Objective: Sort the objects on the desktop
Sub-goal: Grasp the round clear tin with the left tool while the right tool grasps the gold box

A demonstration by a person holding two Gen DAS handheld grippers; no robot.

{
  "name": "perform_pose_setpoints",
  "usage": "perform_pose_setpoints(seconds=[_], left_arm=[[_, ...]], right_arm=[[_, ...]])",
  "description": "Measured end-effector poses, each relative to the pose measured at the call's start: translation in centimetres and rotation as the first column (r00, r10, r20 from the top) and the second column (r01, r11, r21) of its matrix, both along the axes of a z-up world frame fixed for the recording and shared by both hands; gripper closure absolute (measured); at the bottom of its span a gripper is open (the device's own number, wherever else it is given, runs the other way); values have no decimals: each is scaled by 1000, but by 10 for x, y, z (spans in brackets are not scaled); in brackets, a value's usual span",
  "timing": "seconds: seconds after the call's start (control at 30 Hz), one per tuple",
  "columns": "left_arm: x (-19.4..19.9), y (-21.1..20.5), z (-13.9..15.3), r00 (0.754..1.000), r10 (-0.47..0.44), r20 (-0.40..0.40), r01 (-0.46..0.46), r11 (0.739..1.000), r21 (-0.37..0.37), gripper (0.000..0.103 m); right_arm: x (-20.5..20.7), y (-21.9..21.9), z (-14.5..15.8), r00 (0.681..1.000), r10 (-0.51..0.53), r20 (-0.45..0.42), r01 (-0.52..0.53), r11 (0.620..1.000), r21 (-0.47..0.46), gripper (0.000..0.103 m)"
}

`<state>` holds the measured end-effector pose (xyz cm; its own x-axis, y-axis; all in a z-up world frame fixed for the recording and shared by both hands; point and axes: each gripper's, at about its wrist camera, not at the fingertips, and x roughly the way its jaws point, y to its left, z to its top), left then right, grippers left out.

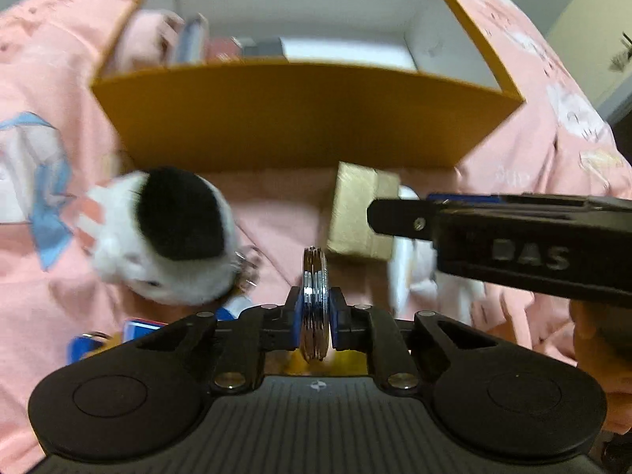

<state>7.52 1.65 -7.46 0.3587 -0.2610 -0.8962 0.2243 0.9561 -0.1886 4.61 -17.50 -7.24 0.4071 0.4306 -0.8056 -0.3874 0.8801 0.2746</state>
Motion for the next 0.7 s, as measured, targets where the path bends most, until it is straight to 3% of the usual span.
perform_pose_setpoints(seconds=[0.4, 0.7], left_arm=[[-2, 12, 2, 999, 37, 12, -37, 998, -50, 88], [-5, 19, 5, 999, 31, 22, -29, 997, -78, 88]], right_arm=[[15, 49, -19, 999, -37, 16, 40, 974, -223, 48], [14, 40, -15, 999, -50, -1, 49, 978, -203, 52]])
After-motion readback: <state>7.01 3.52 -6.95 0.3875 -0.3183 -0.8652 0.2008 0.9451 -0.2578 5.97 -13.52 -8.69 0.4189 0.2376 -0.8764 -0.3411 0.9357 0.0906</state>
